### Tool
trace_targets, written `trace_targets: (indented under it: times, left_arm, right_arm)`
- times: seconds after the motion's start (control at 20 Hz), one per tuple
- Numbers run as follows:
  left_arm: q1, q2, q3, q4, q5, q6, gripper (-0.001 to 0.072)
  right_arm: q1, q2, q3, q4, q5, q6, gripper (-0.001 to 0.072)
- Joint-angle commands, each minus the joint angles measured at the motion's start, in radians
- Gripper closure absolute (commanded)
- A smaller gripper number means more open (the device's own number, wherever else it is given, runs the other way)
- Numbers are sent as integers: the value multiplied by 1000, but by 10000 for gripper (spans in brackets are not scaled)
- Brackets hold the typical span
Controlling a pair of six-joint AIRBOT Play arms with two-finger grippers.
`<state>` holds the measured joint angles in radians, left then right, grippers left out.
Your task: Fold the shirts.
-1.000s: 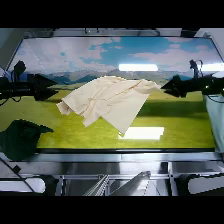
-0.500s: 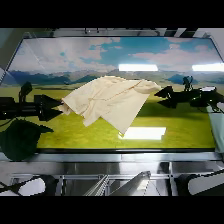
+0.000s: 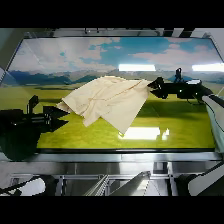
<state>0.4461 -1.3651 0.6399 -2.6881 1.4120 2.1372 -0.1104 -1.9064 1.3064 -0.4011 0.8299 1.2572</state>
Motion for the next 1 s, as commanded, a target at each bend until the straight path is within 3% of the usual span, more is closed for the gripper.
trace_targets:
  times: [0.0,0.25,0.55,0.75,0.85,0.95]
  left_arm:
    - [-25,1,-49,26,-95,2,106]
    - [-140,1,-56,17,-236,-3,107]
    - [-347,1,-56,12,-576,-139,108]
    - [-354,-5,-47,-32,-639,-137,108]
    - [-355,-56,10,-37,-595,-137,119]
    - [-380,-139,98,-37,-528,-138,291]
  right_arm:
    - [37,-68,80,6,-19,57,223]
    - [55,-82,88,2,13,48,668]
    - [56,-82,88,2,63,27,692]
    - [56,-80,88,3,99,4,692]
    - [56,-80,88,3,107,-1,691]
    - [56,-80,88,2,122,-1,692]
